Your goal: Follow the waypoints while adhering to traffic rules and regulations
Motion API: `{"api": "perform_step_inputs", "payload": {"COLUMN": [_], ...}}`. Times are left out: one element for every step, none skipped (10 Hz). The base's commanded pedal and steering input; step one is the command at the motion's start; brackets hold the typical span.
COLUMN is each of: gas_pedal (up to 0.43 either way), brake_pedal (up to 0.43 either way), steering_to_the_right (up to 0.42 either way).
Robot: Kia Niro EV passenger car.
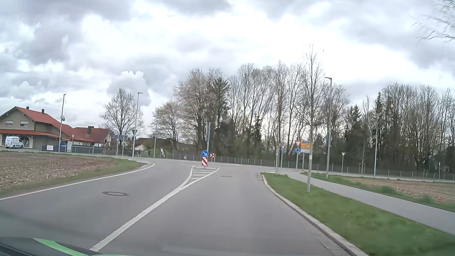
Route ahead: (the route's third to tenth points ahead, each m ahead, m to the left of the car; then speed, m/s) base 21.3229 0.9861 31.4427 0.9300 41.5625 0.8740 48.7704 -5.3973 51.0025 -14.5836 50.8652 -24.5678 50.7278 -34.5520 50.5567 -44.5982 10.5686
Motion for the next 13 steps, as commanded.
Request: {"api": "perform_step_inputs", "payload": {"gas_pedal": [0.0, 0.0, 0.0, 0.0, 0.0, 0.0, 0.0, 0.0, 0.0, 0.0, 0.0, 0.0, 0.0], "brake_pedal": [0.067, 0.073, 0.085, 0.091, 0.104, 0.11, 0.122, 0.14, 0.152, 0.165, 0.177, 0.183, 0.195], "steering_to_the_right": [0.011, 0.011, 0.011, 0.01, 0.011, 0.011, 0.01, 0.011, 0.01, 0.01, 0.01, 0.009, 0.009]}}
